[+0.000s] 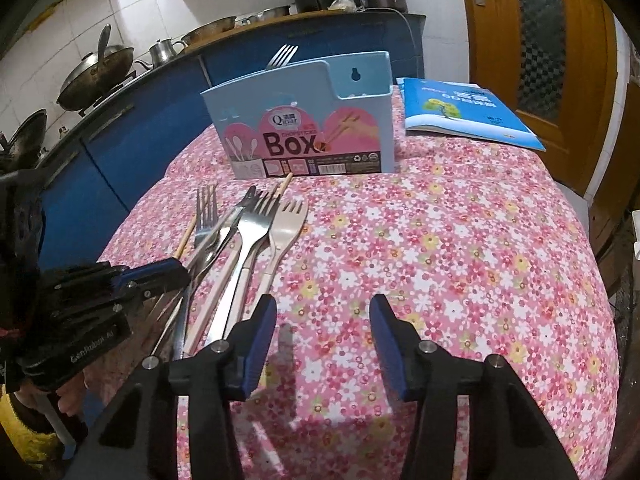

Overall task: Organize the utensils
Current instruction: 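Grasp a wooden chopstick with the left tool while the right tool grasps the white plastic fork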

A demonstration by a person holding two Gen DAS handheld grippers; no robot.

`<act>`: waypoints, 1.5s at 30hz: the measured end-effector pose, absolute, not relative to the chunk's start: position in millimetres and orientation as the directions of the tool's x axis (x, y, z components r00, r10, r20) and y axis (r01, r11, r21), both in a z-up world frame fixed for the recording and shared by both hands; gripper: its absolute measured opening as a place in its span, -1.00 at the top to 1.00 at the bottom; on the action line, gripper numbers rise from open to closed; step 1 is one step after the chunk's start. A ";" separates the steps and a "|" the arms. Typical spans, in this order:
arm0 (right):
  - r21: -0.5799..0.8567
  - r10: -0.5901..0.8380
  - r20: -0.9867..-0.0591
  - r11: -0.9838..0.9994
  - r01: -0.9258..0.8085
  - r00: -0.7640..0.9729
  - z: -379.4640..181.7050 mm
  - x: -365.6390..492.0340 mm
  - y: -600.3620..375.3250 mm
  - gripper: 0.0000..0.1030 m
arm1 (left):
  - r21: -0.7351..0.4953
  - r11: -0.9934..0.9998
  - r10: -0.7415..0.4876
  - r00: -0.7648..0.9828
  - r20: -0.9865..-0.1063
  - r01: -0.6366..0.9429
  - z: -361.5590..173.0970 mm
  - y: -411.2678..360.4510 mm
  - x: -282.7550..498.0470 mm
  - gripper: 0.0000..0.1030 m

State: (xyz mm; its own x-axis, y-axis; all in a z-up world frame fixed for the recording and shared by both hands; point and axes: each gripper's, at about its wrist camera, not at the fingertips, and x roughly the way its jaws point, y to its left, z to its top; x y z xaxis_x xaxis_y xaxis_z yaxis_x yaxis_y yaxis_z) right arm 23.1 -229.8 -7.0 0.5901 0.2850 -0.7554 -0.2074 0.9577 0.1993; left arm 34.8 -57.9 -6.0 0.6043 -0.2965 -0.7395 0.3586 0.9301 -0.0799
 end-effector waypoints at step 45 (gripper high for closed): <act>0.238 0.307 -0.920 0.932 -0.273 0.245 -10.4 95.6 -195.4 0.85 | -0.090 0.954 -0.186 0.332 -0.925 0.285 -9.3 -10.5 86.2 0.95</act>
